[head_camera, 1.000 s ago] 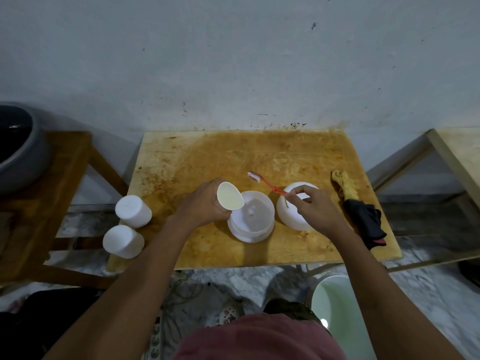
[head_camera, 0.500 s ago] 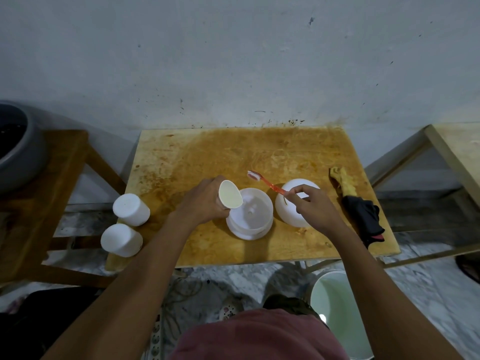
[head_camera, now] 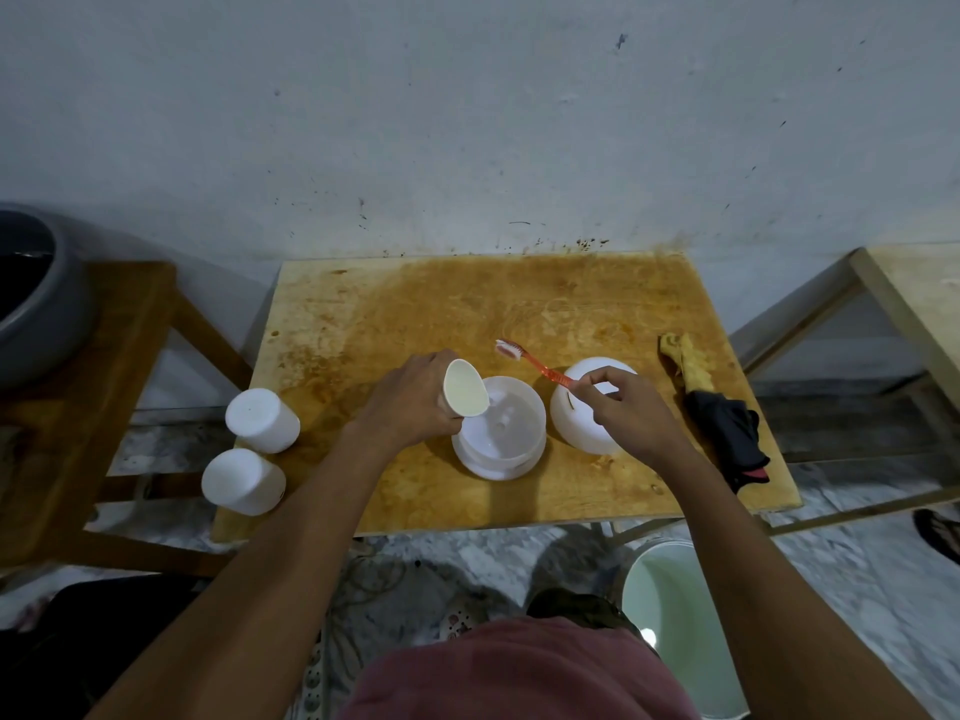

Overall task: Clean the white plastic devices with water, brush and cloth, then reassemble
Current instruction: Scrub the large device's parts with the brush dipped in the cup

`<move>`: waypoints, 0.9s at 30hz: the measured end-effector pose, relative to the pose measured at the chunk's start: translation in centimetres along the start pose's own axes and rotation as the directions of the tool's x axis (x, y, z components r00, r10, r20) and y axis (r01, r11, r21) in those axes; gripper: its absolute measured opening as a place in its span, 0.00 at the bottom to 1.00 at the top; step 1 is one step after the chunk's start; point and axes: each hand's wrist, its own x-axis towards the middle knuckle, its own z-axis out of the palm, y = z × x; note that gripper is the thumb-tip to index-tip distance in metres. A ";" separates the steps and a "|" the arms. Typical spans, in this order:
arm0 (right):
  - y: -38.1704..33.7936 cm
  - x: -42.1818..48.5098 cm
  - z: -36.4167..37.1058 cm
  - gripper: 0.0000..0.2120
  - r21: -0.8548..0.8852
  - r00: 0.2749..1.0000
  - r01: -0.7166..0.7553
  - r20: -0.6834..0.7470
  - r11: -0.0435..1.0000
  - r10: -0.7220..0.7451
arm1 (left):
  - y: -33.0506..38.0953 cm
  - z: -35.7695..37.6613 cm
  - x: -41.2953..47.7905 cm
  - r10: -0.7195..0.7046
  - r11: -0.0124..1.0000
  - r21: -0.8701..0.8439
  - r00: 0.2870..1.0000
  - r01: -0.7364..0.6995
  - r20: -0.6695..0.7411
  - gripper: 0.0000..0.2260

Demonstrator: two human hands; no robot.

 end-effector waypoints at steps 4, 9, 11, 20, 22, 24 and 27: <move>0.1 0.1 0.0 0.10 -0.015 1.000 -0.006 -0.007 1.000 0.006 | -0.1 0.0 0.0 0.006 1.000 -0.008 1.000 -0.006 -0.001 0.29; 0.2 0.1 -0.1 0.10 -0.021 1.000 -0.014 -0.012 1.000 0.013 | -0.2 0.1 -0.1 0.008 1.000 -0.018 1.000 -0.009 -0.014 0.28; 0.3 0.0 -0.1 0.10 -0.021 1.000 -0.007 -0.008 1.000 0.007 | -0.4 0.2 -0.1 -0.020 0.997 -0.079 1.000 0.019 -0.018 0.28; 1.7 -0.3 0.4 0.10 -0.070 0.999 -0.036 0.000 0.997 0.036 | -2.5 1.6 -0.8 -0.314 0.806 -0.568 0.934 0.166 -0.173 0.32; 2.3 -0.5 0.6 0.09 -0.080 0.999 -0.045 0.008 0.996 0.046 | -2.9 2.1 -0.9 -0.374 0.734 -0.658 0.908 0.165 -0.189 0.28; 2.9 -0.8 0.9 0.08 -0.093 0.999 -0.050 0.015 0.994 0.052 | -3.1 2.7 -0.9 -0.418 0.693 -0.703 0.883 0.158 -0.213 0.28; 3.5 -1.0 1.7 0.07 -0.161 0.998 -0.058 0.021 0.985 0.062 | -3.1 3.7 -0.5 -0.490 0.650 -0.743 0.836 0.161 -0.248 0.31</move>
